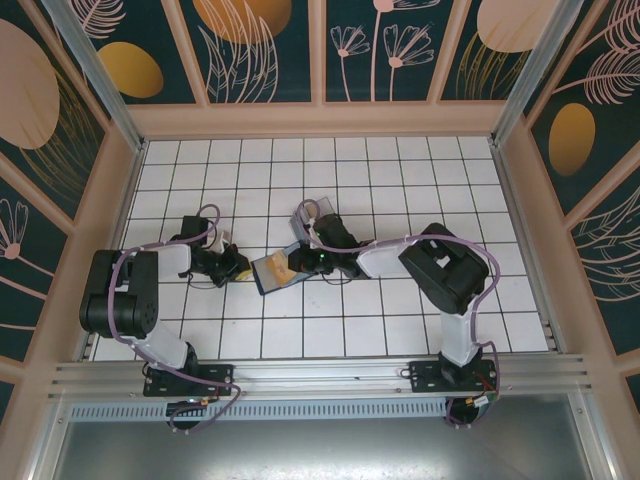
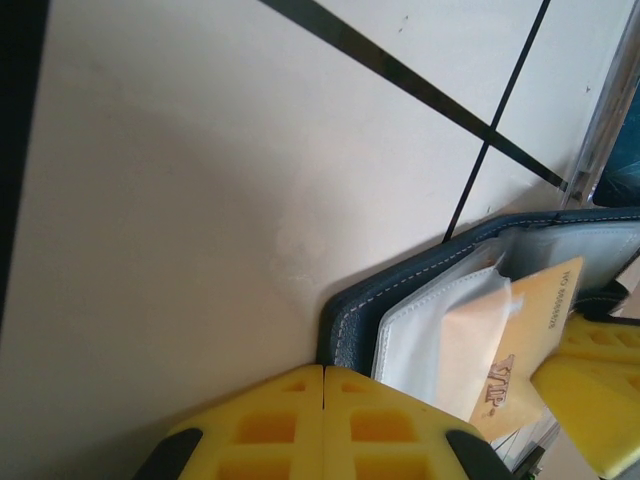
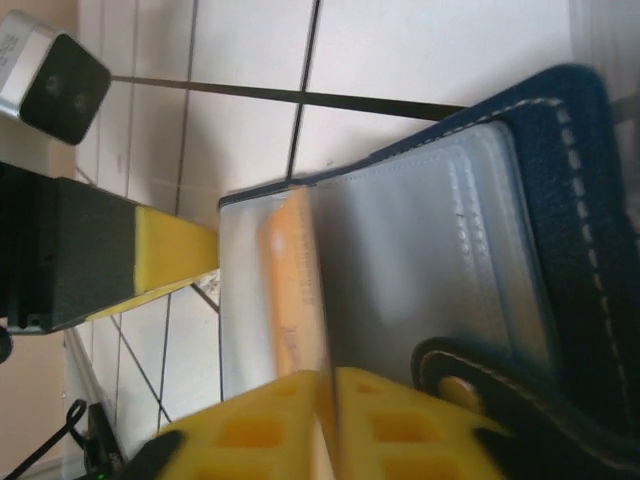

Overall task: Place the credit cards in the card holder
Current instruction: Insert the credit card into the card slot.

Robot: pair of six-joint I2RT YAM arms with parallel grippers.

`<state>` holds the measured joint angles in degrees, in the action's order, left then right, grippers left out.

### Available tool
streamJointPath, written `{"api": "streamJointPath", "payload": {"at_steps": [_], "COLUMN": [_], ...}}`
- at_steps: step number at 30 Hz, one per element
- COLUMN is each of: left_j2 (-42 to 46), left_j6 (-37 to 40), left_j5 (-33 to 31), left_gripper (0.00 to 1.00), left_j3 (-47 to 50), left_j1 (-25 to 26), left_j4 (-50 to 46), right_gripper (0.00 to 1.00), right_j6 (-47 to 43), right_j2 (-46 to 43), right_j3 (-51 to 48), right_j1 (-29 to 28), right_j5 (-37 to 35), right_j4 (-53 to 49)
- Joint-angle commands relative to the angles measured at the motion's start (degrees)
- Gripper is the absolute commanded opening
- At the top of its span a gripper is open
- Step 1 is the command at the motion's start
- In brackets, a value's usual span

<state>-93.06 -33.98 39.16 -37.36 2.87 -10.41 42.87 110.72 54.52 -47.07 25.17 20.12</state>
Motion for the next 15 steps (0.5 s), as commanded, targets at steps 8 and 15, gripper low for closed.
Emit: {"api": "streamJointPath", "payload": {"at_steps": [8,15], "left_j2": [-0.2,-0.4], "left_j6": [-0.3,-0.2], "left_j5": [-1.1,-0.4], "left_gripper": [0.00,0.00], "left_j3": [1.2,1.2], "left_j1": [0.6,0.6], "left_j4": [-1.3,-1.3], "right_gripper": [0.12,0.00], "right_j6": [-2.3,-1.5], "right_j2": [-4.2,-2.7], "right_j3": [-0.9,0.5], "right_j1": [-0.8,-1.1], "right_j5": [-2.7,-1.3], "right_j4": [-6.5,-6.5]}}
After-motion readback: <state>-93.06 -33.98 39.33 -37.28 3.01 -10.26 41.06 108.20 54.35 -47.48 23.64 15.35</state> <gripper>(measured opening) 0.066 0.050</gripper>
